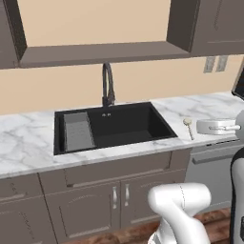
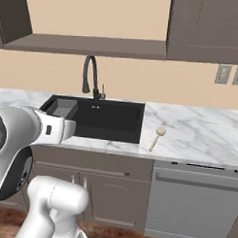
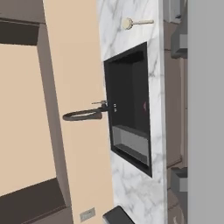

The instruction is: Grab the spray bottle from the cabinet, then place it next to the cutting board for sanitizing. Then grab the dish brush from the countertop next to the sink and place it next to the cutting board.

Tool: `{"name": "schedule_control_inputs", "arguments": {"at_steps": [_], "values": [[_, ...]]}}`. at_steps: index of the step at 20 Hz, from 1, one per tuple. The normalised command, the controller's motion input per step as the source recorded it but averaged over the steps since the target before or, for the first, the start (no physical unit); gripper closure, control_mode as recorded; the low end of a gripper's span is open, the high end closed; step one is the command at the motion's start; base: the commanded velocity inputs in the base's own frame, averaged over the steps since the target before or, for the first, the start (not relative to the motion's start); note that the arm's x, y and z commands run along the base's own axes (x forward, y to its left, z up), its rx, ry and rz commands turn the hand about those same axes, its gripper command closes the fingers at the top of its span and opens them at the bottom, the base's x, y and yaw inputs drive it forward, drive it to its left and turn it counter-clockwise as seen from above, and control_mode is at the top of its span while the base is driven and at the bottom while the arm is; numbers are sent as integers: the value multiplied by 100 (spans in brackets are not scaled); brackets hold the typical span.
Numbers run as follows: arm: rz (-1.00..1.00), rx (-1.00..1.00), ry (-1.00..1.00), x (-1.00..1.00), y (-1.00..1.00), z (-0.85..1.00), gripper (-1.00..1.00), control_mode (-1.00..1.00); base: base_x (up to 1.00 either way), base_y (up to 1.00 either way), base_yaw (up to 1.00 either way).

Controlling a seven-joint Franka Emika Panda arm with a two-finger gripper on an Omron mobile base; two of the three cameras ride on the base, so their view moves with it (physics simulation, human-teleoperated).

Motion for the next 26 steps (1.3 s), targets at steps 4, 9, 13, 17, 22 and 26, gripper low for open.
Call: {"name": "schedule_control_inputs", "arguments": {"at_steps": [4, 9, 13, 17, 22, 26], "values": [[0, 0, 0, 0, 0, 0, -100, 100, 24, -7, 0], [0, 0, 0, 0, 0, 0, -100, 100, 67, -22, -1], [0, 0, 0, 0, 0, 0, -100, 100, 46, -91, -14], [0, 0, 0, 0, 0, 0, -100, 100, 0, -50, -33], [0, 0, 0, 0, 0, 0, -100, 100, 46, 26, -18], [0, 0, 0, 0, 0, 0, -100, 100, 76, 36, -3]]}}
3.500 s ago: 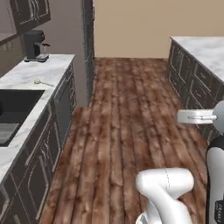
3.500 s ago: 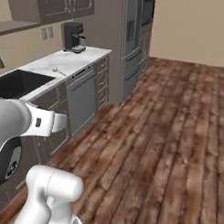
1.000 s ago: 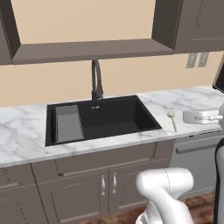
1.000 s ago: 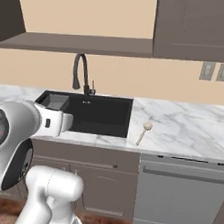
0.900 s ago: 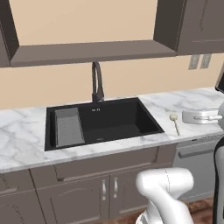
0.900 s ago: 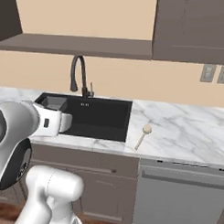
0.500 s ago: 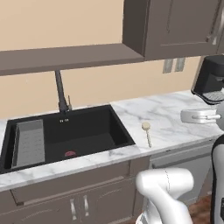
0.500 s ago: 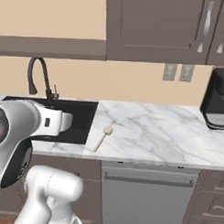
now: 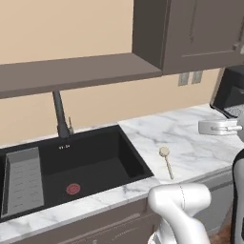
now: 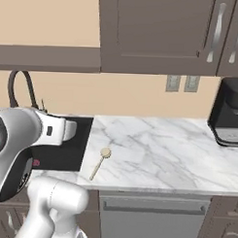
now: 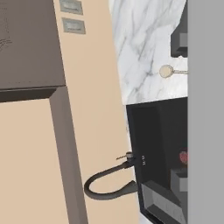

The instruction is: Grab the spray bottle from the cabinet, then place it next to the cutting board for sanitizing. Then grab the dish brush from the countertop next to the sink and place it next to the cutting board.

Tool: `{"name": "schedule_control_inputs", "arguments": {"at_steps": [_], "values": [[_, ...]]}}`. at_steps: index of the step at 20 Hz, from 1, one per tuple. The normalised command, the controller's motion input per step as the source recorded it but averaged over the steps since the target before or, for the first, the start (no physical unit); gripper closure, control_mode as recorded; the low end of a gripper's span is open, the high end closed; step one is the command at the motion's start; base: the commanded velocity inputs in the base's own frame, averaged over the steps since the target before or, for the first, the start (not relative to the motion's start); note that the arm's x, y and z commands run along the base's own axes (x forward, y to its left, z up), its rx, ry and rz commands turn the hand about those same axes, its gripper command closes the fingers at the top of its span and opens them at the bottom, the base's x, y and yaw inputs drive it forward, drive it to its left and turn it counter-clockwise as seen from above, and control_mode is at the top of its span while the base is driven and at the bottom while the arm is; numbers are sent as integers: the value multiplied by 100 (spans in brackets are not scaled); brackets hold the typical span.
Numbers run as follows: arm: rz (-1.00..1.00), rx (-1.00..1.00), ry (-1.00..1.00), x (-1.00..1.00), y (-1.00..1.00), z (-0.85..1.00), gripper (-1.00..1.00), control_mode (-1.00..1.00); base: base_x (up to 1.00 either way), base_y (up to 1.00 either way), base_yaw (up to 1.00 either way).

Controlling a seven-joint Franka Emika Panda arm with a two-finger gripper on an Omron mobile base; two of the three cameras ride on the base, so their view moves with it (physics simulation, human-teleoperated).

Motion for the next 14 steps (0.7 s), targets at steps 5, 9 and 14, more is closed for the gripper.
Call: {"name": "schedule_control_inputs", "arguments": {"at_steps": [5, 9, 14], "values": [[0, 0, 0, 0, 0, 0, -100, 100, 67, -2, 17], [0, 0, 0, 0, 0, 0, -100, 100, 5, -21, 35], [0, 0, 0, 0, 0, 0, -100, 100, 4, -18, 40]]}}
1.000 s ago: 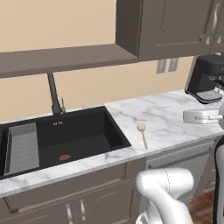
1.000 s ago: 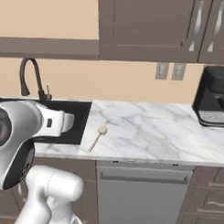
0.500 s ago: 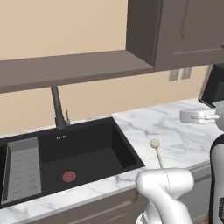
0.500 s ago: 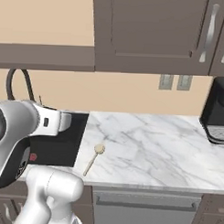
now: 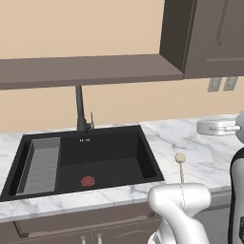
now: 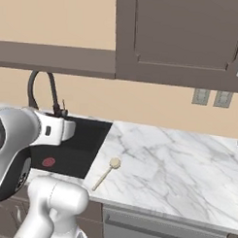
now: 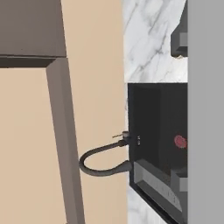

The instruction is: Grab the spray bottle from the cabinet, then place it next to the cutting board for sanitizing. Then grab the dish brush from the countertop next to the sink and place it next to the cutting board.

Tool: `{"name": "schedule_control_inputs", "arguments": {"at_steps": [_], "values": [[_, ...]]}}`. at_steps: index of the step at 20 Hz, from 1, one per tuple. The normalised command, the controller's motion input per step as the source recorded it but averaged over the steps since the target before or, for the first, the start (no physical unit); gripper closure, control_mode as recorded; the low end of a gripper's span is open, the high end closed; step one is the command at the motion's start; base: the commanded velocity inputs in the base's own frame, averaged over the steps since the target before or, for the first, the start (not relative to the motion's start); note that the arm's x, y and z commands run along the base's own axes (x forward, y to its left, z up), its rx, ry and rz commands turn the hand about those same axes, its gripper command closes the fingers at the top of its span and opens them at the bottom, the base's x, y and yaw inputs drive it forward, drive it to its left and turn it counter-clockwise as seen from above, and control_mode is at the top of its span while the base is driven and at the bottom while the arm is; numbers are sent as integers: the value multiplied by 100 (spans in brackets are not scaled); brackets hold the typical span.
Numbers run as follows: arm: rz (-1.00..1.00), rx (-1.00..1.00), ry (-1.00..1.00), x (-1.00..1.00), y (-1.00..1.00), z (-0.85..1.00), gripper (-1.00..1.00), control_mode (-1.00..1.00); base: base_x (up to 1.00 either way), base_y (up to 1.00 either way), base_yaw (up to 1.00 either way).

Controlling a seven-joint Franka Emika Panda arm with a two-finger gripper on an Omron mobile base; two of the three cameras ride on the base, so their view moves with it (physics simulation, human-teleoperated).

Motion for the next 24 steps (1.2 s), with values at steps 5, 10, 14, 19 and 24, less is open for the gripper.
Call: {"name": "schedule_control_inputs", "arguments": {"at_steps": [5, 10, 14, 19, 24], "values": [[7, 0, 34, 5, 9, -74, -100, -100, 0, 0, 0], [-1, 0, 47, 13, 0, -92, -100, -100, 0, 0, 0], [-6, 0, 34, 6, -20, -100, -100, -100, 0, 0, 0], [-4, 0, 15, 22, -39, -100, -100, -100, 0, 0, 0], [-3, 0, 2, 34, -26, -94, -100, -100, 0, 0, 0]]}}
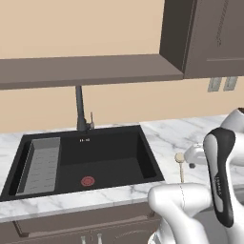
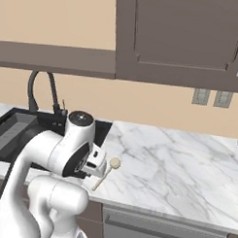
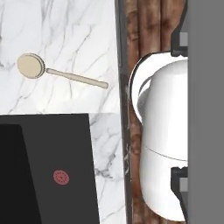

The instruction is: Grab the spray bottle from the cabinet, then place it next to the cutting board for sanitizing. Then grab the dish brush from the countertop next to the sink and place it next to the cutting board.

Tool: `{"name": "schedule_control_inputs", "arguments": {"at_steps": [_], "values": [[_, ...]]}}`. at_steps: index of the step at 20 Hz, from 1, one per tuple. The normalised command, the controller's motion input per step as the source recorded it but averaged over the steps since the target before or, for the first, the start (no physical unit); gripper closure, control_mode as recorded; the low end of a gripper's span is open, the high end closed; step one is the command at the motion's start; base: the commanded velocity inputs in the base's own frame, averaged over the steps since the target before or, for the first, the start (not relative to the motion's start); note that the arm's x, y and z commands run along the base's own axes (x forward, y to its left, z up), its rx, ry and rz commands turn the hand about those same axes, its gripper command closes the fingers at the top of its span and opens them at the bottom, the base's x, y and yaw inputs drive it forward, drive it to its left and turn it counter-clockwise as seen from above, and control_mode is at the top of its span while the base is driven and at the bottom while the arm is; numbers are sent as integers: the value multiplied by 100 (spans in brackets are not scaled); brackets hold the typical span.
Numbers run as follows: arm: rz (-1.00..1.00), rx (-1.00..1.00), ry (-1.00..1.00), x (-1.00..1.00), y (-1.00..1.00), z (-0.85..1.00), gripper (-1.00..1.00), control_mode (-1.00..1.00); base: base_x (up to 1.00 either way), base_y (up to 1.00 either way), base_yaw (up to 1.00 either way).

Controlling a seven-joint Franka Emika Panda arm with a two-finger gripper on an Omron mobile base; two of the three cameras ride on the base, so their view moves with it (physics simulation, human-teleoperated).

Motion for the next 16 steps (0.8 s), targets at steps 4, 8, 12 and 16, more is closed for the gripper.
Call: {"name": "schedule_control_inputs", "arguments": {"at_steps": [4, 8, 12, 16], "values": [[-4, 0, 0, 32, -15, -84, -100, -100, 0, 0, 0], [-4, 0, 7, 38, -10, -45, -100, -100, 0, 0, 0], [-4, -4, 1, 22, -2, -23, -100, -100, 0, 0, 0], [-7, -10, -5, 9, 0, -33, -100, -100, 0, 0, 0]]}}
